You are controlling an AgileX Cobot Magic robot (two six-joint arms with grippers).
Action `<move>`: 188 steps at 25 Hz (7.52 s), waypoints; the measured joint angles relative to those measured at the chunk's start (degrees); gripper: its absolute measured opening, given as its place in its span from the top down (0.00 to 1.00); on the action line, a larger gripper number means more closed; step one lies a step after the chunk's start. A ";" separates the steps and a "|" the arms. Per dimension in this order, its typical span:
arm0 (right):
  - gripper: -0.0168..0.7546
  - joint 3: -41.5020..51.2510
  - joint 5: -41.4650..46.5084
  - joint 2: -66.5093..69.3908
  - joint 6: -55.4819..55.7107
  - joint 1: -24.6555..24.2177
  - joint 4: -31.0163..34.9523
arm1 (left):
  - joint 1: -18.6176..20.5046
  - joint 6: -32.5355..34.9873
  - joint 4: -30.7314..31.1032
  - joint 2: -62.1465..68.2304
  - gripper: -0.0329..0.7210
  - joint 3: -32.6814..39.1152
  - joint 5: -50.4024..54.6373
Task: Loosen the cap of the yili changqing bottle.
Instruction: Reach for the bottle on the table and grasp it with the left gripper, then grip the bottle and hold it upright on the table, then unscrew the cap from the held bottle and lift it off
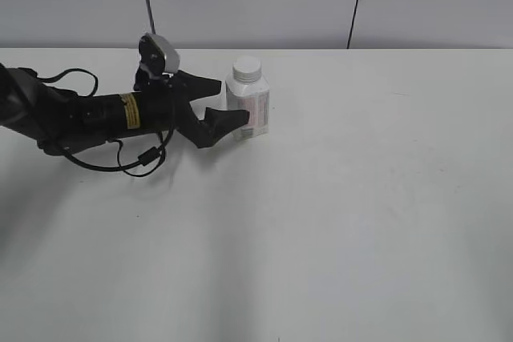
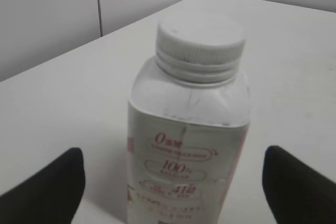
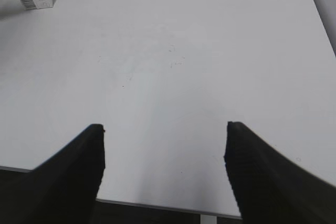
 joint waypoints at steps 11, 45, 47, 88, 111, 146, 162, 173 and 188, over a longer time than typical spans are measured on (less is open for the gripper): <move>0.25 0.00 0.00 0.00 0.00 0.00 0.00 | -1.49 -0.18 -0.18 4.29 0.18 -5.68 -0.38; 0.25 0.00 0.00 0.00 0.00 0.00 0.00 | -2.63 -2.33 -1.65 9.84 0.42 -10.55 -3.56; 0.25 0.00 0.00 0.00 0.00 0.00 0.00 | -2.63 -2.33 -0.75 9.84 0.43 -10.55 -3.70; 0.25 0.00 0.00 0.00 0.00 0.00 0.00 | -3.47 5.61 12.21 -0.22 0.44 10.85 -10.46; 0.25 0.00 0.00 0.00 0.00 0.00 0.00 | -3.47 5.80 15.31 -0.22 0.44 10.80 -10.90; 0.25 -27.22 6.36 62.97 18.50 0.00 14.32 | -3.47 5.80 15.58 -0.22 0.44 10.80 -11.12; 0.25 -46.12 6.31 89.84 35.00 16.46 14.28 | -3.47 5.80 15.38 -0.22 0.44 10.80 -11.12; 0.25 -69.93 6.37 109.42 40.32 28.24 9.76 | -3.96 5.80 15.06 -0.22 0.44 10.80 -11.08; 0.25 -75.12 6.35 119.66 40.93 35.01 9.17 | -4.17 5.80 14.85 -0.22 0.44 10.80 -10.99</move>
